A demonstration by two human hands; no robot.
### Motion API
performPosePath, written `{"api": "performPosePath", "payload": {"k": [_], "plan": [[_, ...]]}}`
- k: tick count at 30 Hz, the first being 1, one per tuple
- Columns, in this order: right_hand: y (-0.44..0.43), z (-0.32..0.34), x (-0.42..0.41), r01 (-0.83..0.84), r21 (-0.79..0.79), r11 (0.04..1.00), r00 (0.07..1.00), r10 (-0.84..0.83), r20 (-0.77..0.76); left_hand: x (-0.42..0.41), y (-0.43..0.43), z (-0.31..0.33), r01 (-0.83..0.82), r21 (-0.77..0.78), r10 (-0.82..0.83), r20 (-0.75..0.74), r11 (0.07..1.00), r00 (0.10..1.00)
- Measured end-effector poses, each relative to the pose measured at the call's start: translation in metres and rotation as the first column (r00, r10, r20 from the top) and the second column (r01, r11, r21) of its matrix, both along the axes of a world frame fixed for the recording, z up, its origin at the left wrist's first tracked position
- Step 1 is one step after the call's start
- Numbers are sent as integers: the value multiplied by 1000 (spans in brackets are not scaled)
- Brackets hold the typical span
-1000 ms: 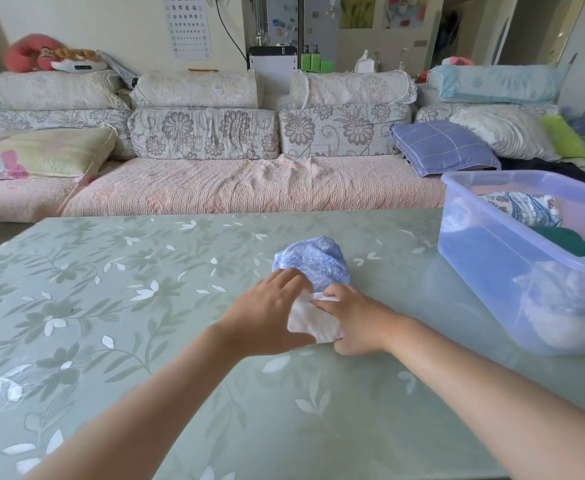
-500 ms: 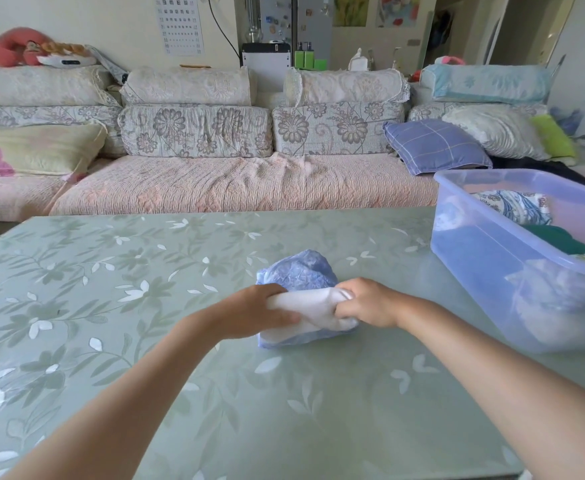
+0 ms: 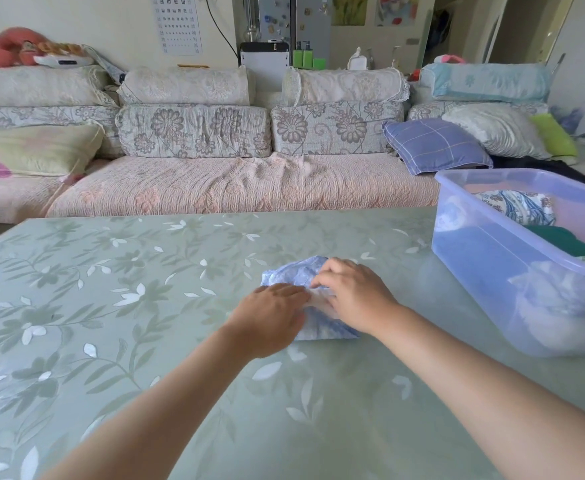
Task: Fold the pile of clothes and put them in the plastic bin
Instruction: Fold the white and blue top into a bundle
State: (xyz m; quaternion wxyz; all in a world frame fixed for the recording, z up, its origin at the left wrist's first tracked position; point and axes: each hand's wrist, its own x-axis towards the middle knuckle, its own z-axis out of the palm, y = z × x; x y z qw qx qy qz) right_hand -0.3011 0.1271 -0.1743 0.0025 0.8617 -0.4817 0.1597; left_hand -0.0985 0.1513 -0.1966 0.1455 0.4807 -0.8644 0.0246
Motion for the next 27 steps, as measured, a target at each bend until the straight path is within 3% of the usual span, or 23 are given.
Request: {"api": "performPosePath", "payload": {"k": [2,7,9,12,14,17,21,27], "plan": [[-1,-8,-1,-50,58,997,998,48,31,7,-1,-13,-13,47,11,37,999,999],[-8,-18,-17,6,271,963,964,-77,253,17,-6,-24,91,24,-89,-60,996,994],[-8,-12,-22,133,255,958,944,-200,261,17,-7,-25,102,-22,-103,-27,995,994],[-9,-3,-33,364,281,888,901,-412,135,17,-8,-22,122,-94,-127,-53,988,990],[-10,-5,-35,297,369,881,901,-386,196,11,-7,-15,133,-153,-154,-131,979,979],[-9,-11,-31,230,346,910,892,-339,298,-2,-7,-9,42,-174,-81,-227,984,970],[-10,-12,-26,283,246,927,841,-364,401,-4,-15,-14,12,-20,-15,-135,1000,991],[-26,-19,-27,361,413,836,737,-527,424,-1,-28,-18,13,36,-12,-30,999,999]]}}
